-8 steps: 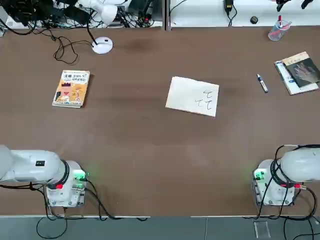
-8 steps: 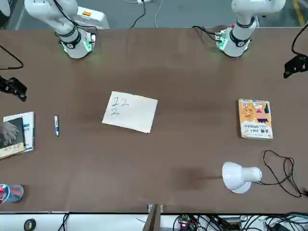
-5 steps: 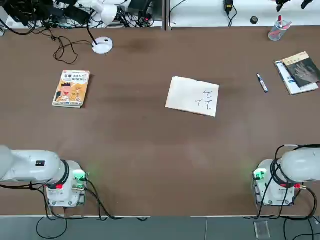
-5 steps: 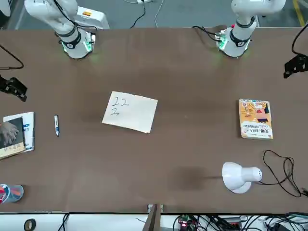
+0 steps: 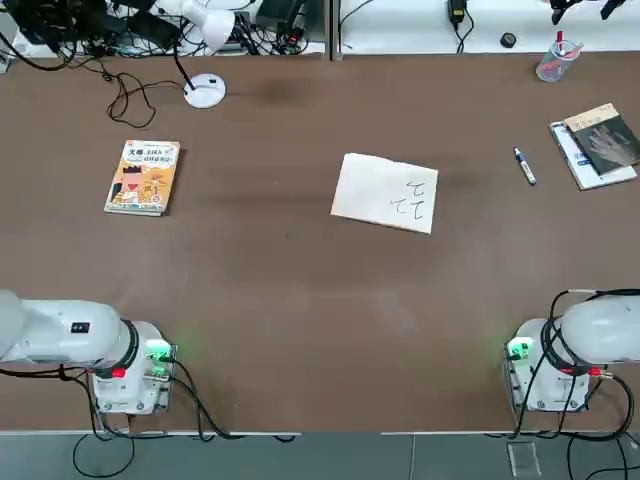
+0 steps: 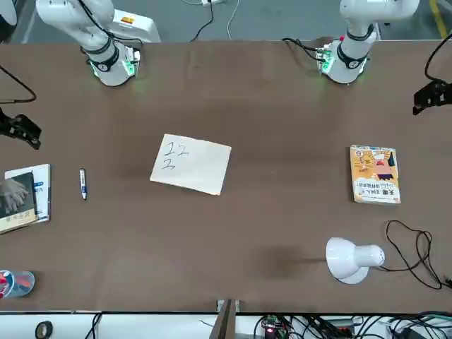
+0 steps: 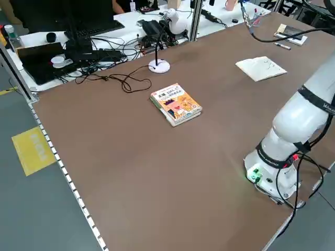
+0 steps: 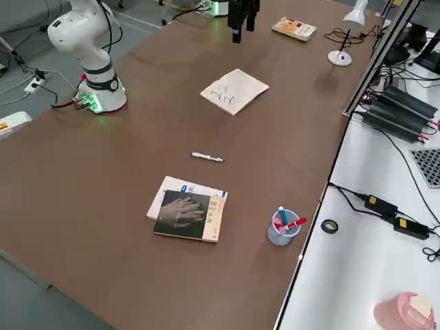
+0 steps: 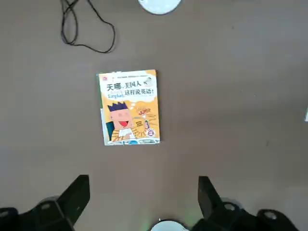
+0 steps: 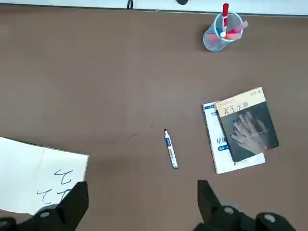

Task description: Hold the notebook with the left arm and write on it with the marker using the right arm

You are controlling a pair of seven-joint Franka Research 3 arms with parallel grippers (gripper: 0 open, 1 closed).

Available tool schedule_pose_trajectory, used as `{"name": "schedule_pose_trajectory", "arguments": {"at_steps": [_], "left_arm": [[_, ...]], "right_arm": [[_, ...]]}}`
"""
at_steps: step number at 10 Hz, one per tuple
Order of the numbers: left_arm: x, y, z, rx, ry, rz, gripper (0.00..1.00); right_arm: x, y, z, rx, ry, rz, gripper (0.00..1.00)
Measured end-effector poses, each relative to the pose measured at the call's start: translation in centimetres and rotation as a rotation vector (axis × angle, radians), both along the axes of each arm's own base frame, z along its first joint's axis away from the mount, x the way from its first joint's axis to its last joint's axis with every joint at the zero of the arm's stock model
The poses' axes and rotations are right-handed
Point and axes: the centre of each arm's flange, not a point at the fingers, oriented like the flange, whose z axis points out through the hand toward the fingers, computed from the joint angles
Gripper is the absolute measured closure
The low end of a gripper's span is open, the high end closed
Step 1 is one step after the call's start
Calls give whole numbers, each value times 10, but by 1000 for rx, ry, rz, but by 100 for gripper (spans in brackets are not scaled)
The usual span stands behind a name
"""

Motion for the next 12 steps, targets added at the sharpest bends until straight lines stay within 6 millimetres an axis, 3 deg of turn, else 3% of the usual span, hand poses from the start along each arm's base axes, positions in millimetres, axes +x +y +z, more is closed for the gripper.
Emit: {"name": "schedule_pose_trajectory", "arguments": {"at_steps": [3, 7, 12], "left_arm": [[0, -46, -11, 1, 20, -82, 0], [-10, -122, -23, -18, 39, -138, 0], [-42, -245, -42, -25, 7, -78, 0]], "right_arm": [[0, 1, 0, 1, 1, 1, 0], [0, 3, -1, 9, 5, 4, 0], [-2, 9, -3, 16, 20, 11, 0]]}}
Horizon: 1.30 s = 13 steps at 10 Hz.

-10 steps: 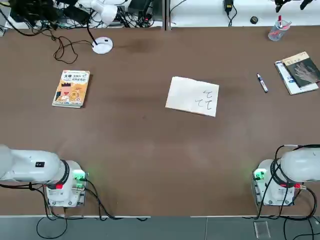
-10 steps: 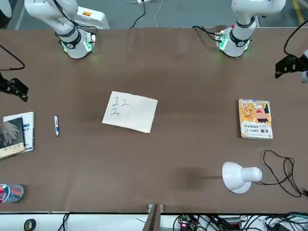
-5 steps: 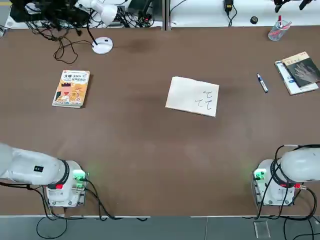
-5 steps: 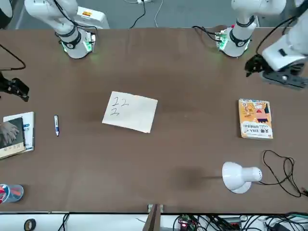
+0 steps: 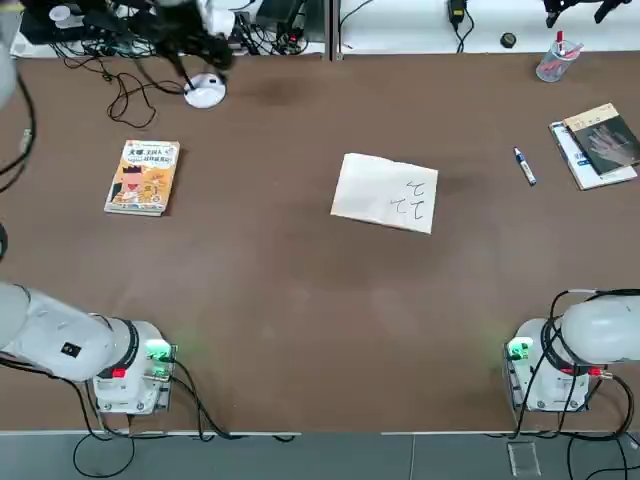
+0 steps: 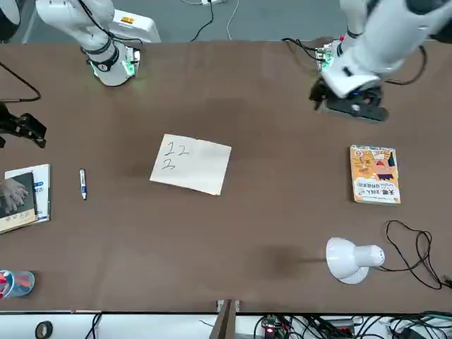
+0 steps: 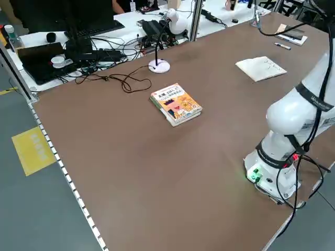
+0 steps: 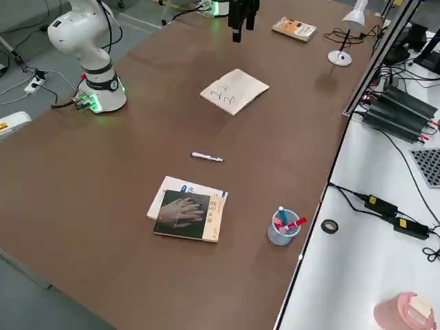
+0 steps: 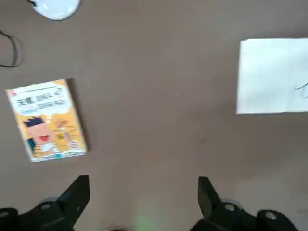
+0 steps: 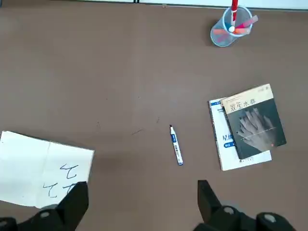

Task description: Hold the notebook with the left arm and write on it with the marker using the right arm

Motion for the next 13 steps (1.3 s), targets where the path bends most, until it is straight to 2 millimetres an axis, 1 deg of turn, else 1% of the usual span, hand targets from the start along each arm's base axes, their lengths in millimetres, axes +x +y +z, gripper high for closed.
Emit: {"name": "schedule_pose_trajectory", "arguments": {"at_steps": [3, 5, 8, 10, 12, 13], "left_arm": [[-28, -72, -21, -4, -10, 48, 0], [-42, -111, -40, -9, -15, 83, 0], [-62, -163, -74, -18, -19, 138, 0], [-75, -194, -100, -24, -19, 156, 0], [-84, -220, -130, -31, -19, 177, 0], [-86, -230, -144, -35, -20, 181, 0]], "right_arm": [[0, 0, 0, 0, 1, 1, 0], [0, 0, 0, 0, 1, 0, 0], [0, 0, 0, 0, 4, -4, 0], [0, 0, 0, 1, 3, -13, 0], [0, 0, 0, 2, 2, -16, 0], [0, 0, 0, 2, 2, -18, 0]]}}
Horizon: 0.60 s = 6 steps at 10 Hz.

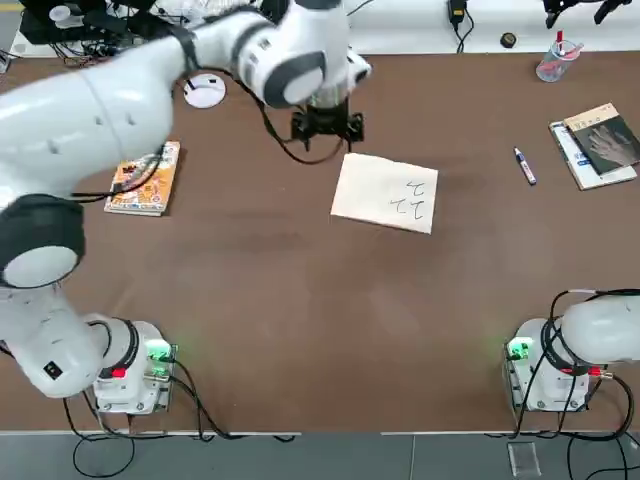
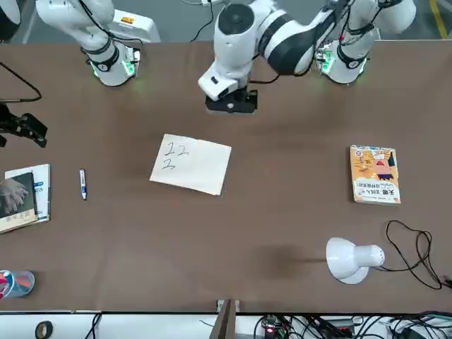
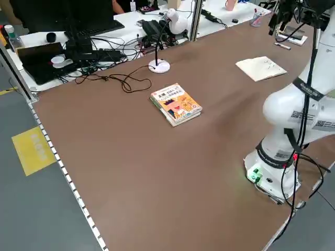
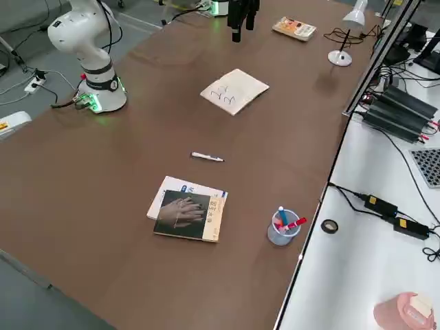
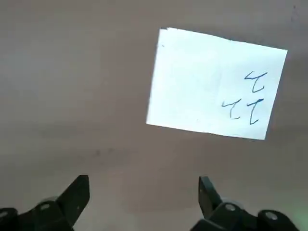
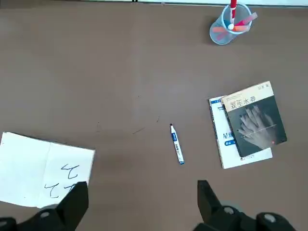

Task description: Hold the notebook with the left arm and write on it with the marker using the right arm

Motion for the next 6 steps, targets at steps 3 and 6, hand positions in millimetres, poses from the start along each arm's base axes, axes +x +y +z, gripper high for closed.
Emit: {"name": "schedule_pose_trajectory", "arguments": {"at_steps": [3, 6], "left_arm": [[5, -16, -38, -14, -5, 7, 0], [16, -28, -75, -18, -15, 8, 0]], "right_arm": [[0, 0, 0, 3, -2, -29, 0], [0, 0, 0, 16, -3, -103, 0]]}}
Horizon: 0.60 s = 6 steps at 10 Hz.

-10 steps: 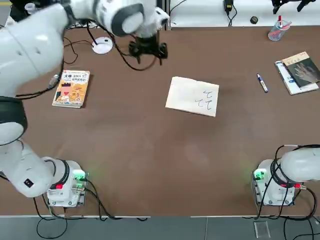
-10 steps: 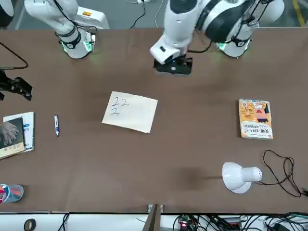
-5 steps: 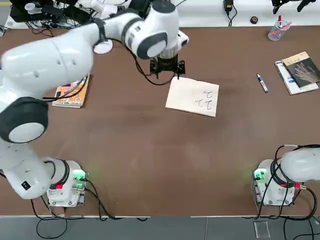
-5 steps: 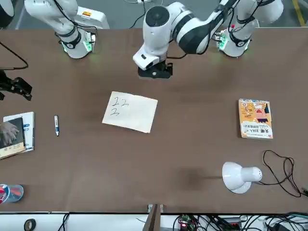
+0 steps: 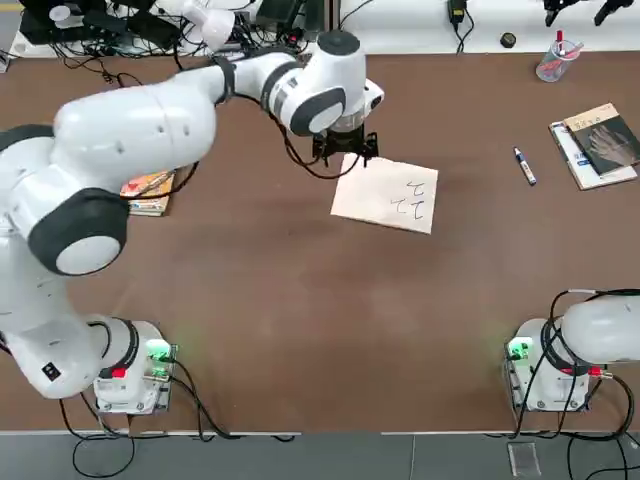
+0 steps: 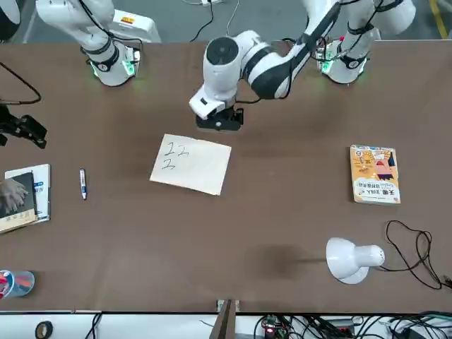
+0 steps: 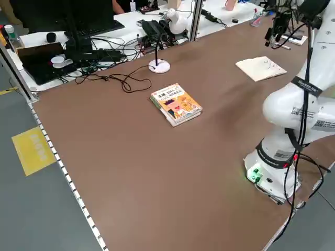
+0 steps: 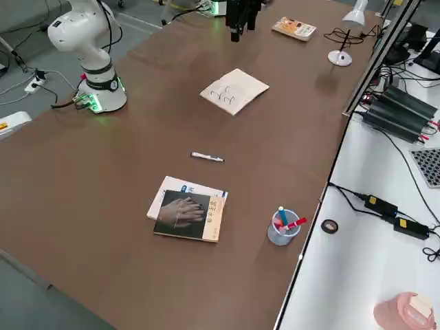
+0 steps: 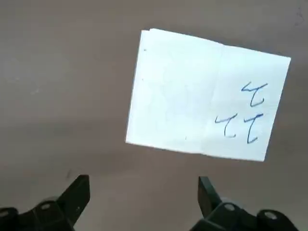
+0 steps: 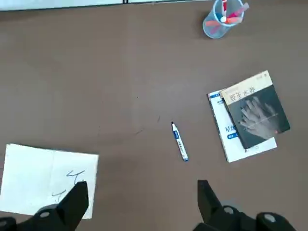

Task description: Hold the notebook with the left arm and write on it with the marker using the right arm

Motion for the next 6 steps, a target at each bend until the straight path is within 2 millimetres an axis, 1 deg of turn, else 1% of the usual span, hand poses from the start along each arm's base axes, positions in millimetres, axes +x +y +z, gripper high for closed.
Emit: {"name": "schedule_pose_trajectory", "arguments": {"at_steps": [4, 6], "left_arm": [[3, -27, -55, 62, -49, 5, 0], [0, -39, -75, 48, -61, 2, 0]], "right_arm": [[0, 1, -1, 10, 5, -3, 0], [-2, 0, -2, 5, 19, 38, 0]]}}
